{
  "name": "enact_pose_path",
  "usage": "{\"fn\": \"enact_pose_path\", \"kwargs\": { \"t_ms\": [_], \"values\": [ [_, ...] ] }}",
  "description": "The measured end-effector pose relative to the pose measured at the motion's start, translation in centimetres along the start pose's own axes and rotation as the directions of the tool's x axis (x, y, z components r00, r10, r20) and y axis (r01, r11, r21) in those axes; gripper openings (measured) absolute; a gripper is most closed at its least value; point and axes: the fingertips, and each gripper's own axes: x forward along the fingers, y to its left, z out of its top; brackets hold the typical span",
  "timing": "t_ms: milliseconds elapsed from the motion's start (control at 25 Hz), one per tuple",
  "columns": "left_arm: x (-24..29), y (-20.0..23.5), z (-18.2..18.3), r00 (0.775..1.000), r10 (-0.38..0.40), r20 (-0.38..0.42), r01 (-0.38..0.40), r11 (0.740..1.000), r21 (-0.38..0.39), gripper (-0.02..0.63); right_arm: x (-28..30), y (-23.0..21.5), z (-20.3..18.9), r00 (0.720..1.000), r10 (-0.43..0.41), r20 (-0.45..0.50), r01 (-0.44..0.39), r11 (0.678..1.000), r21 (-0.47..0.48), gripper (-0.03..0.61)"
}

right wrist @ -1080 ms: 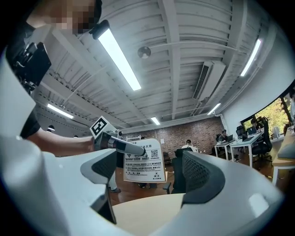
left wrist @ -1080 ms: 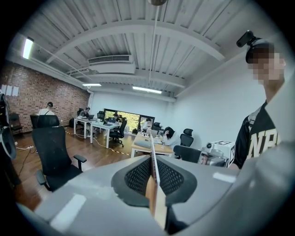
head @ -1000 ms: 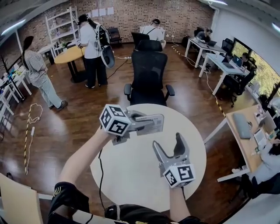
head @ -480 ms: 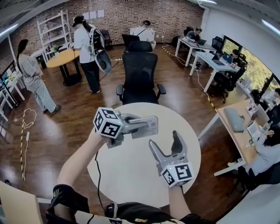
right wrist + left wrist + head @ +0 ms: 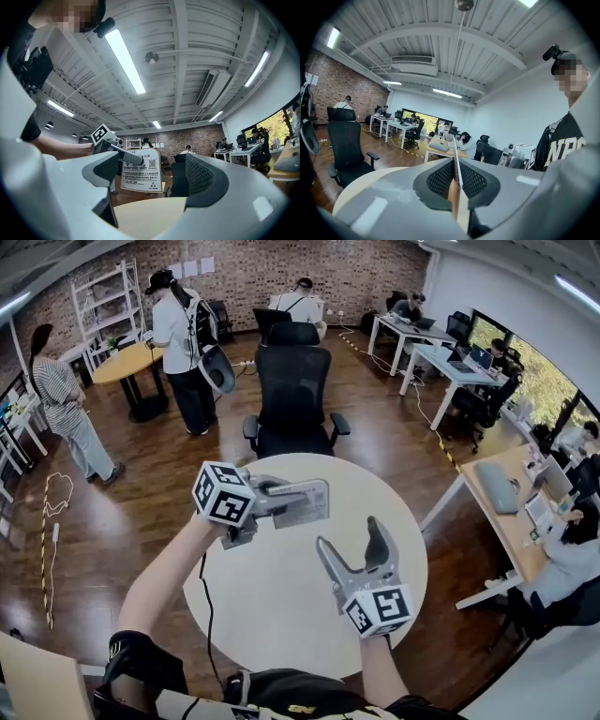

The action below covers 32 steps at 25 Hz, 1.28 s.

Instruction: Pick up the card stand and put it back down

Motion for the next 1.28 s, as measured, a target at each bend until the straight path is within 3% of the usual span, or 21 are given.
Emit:
{"fn": "enact_pose_path", "kwargs": {
  "t_ms": [240, 600, 840, 1080, 1280],
  "values": [
    [-2.9, 1.2, -0.3, 0.998, 0.052, -0.026, -0.052, 0.999, 0.002, 0.017, 0.4, 0.9, -0.5, 1.000, 0.015, -0.010, -0.015, 1.000, 0.005, 0.448],
    [-6.7, 1.7, 0.4, 0.993, 0.107, 0.042, -0.106, 0.994, -0.011, 0.017, 1.4, 2.3, -1.2, 0.998, 0.059, -0.014, -0.059, 0.998, 0.009, 0.448],
    [-11.1, 2.9, 1.4, 0.978, 0.200, 0.066, -0.200, 0.980, -0.015, 0.017, 2.7, 3.9, -1.3, 0.997, 0.077, -0.024, -0.077, 0.997, 0.014, 0.448],
    [-13.3, 4.1, 1.1, 0.930, 0.366, 0.039, -0.367, 0.930, 0.009, 0.018, 2.5, 3.5, -1.8, 0.995, 0.097, -0.029, -0.096, 0.995, 0.024, 0.448],
    [-15.7, 5.3, 0.9, 0.858, 0.511, 0.052, -0.512, 0.859, 0.020, 0.017, 2.7, 3.5, -2.6, 0.994, 0.106, -0.036, -0.105, 0.994, 0.032, 0.448]
  ]
}}
